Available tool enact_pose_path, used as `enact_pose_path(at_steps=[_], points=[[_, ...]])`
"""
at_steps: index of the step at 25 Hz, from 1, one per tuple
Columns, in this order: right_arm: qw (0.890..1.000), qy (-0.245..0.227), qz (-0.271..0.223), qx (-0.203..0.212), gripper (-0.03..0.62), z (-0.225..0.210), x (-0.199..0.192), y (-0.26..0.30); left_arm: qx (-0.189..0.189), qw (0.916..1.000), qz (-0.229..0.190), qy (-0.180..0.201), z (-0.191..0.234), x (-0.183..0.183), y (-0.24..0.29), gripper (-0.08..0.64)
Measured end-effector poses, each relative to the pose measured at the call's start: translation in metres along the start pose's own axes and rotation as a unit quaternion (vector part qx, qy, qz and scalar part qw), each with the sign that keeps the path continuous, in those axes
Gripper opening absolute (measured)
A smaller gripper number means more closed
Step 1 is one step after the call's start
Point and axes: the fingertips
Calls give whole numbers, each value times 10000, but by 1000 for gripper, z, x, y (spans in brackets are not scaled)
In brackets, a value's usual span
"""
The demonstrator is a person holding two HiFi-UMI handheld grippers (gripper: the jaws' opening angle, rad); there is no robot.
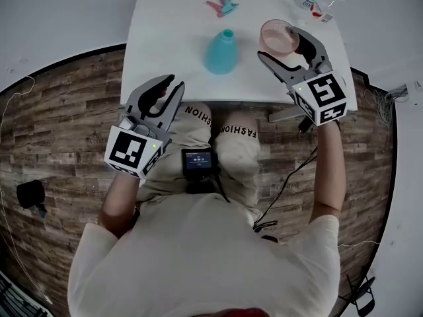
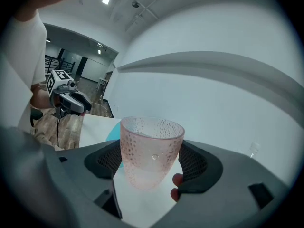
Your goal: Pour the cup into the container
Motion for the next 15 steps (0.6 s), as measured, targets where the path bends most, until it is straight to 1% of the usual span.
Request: enact_pose_path(at_steps=[5, 8, 11, 15], points=[[9994, -29, 150, -298, 374, -4, 5, 1, -25, 10000, 9, -11, 3, 2, 0, 86], [9981, -169, 254, -541, 374, -7, 11, 3, -35, 10000, 4, -15, 6, 4, 1, 86], [9961, -349, 369, -726, 374, -6, 17, 5, 8, 9999, 12, -139, 13, 6, 0, 82], [9923, -639, 496, -936, 374, -3, 23, 9, 57, 9995, -64, -289, 21, 9, -4, 14]])
Point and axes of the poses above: the fingertips, and each gripper's own axes: y forward along the fingers, z to its left, x out of its top, and after that the axes turned 11 degrees about z, right-handed
